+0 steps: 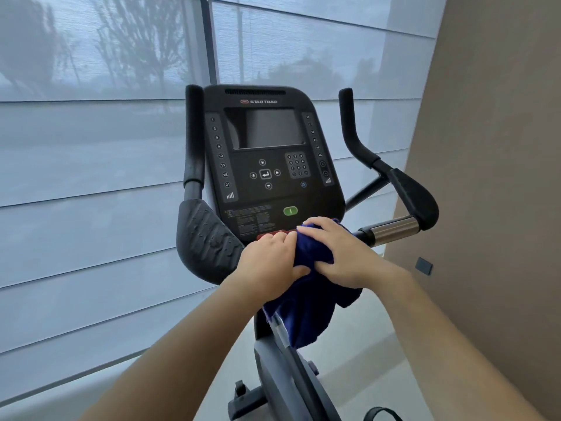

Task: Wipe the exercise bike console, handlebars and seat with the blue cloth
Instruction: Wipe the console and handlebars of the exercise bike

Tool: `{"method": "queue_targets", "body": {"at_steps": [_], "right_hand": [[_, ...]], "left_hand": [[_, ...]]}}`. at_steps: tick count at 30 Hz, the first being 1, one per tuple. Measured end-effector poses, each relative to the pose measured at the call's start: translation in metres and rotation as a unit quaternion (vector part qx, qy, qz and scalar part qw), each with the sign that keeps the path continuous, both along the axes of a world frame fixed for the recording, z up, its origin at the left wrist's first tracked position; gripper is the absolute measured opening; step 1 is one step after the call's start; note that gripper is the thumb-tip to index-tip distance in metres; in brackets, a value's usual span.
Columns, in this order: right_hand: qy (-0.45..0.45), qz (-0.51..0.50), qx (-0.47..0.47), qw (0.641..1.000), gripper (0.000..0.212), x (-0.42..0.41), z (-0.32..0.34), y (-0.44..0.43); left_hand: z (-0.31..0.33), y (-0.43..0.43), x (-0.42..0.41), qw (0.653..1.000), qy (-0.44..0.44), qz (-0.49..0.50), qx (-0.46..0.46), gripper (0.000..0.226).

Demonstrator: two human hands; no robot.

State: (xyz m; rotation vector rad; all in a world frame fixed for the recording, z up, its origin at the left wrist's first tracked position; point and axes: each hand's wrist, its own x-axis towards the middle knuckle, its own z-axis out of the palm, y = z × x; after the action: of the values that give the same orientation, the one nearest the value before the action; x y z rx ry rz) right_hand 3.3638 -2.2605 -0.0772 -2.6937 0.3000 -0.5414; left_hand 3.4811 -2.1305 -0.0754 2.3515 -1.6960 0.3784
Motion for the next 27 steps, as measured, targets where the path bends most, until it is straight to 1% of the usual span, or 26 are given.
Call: {"method": "queue_targets", "body": {"at_steps": [1,2,3,6,9,12,14,16,18,20,21,22,23,24,25,26,27], "right_hand": [[0.032,-0.002,0.0,0.999,0.066,0.001,0.004,-0.002],[0.045,-0.007,0.004,0.999,0.068,0.002,0.005,-0.002],[0.039,-0.013,0.005,0.999,0.069,0.002,0.002,-0.001],[-0.05,-0.049,-0.002,0.998,0.064,0.002,-0.012,0.008],[-0.152,-0.078,0.029,0.985,0.052,-0.001,-0.02,0.017],[-0.252,-0.099,0.058,0.961,0.034,-0.006,-0.02,0.029],[-0.276,-0.098,0.052,0.955,0.029,-0.005,-0.018,0.039],[-0.287,-0.098,0.053,0.951,0.028,0.0,-0.014,0.051],[-0.318,-0.099,0.045,0.942,0.031,0.007,-0.007,0.063],[-0.354,-0.088,0.033,0.93,0.033,0.017,0.001,0.072],[-0.35,-0.077,0.034,0.933,0.033,0.022,0.003,0.076],[-0.324,-0.068,0.042,0.943,0.035,0.028,0.004,0.08],[-0.278,-0.066,0.046,0.957,0.037,0.034,0.002,0.084],[-0.222,-0.076,0.032,0.972,0.038,0.04,-0.004,0.089],[-0.176,-0.096,-0.002,0.98,0.037,0.046,-0.011,0.093],[-0.153,-0.118,-0.033,0.981,0.036,0.05,-0.019,0.097],[-0.152,-0.135,-0.048,0.978,0.037,0.053,-0.024,0.1]], "left_hand": [[0.002,-0.001,0.0,1.0,0.009,0.002,0.011,0.062],[0.003,-0.001,0.0,1.0,0.008,0.008,0.019,0.063],[0.002,0.0,-0.002,1.0,0.003,0.014,0.023,0.062],[-0.003,0.002,-0.008,0.999,-0.024,0.035,-0.008,0.055],[-0.008,0.005,-0.012,0.998,-0.039,0.031,-0.05,0.044],[-0.005,0.012,-0.007,0.996,0.019,0.003,-0.092,0.032],[0.003,0.02,-0.002,0.994,0.04,-0.017,-0.097,0.031],[0.012,0.029,0.004,0.993,0.036,-0.038,-0.104,0.033],[0.024,0.041,0.01,0.988,0.014,-0.068,-0.141,0.037],[0.038,0.054,0.016,0.975,-0.026,-0.1,-0.199,0.038],[0.044,0.06,0.021,0.965,-0.057,-0.107,-0.233,0.035],[0.047,0.066,0.027,0.958,-0.093,-0.106,-0.249,0.033],[0.048,0.071,0.032,0.961,-0.119,-0.098,-0.23,0.034],[0.045,0.075,0.037,0.971,-0.127,-0.09,-0.182,0.038],[0.038,0.078,0.041,0.982,-0.111,-0.089,-0.121,0.044],[0.028,0.081,0.046,0.991,-0.08,-0.087,-0.062,0.049],[0.017,0.083,0.05,0.995,-0.053,-0.083,-0.015,0.052]]}}
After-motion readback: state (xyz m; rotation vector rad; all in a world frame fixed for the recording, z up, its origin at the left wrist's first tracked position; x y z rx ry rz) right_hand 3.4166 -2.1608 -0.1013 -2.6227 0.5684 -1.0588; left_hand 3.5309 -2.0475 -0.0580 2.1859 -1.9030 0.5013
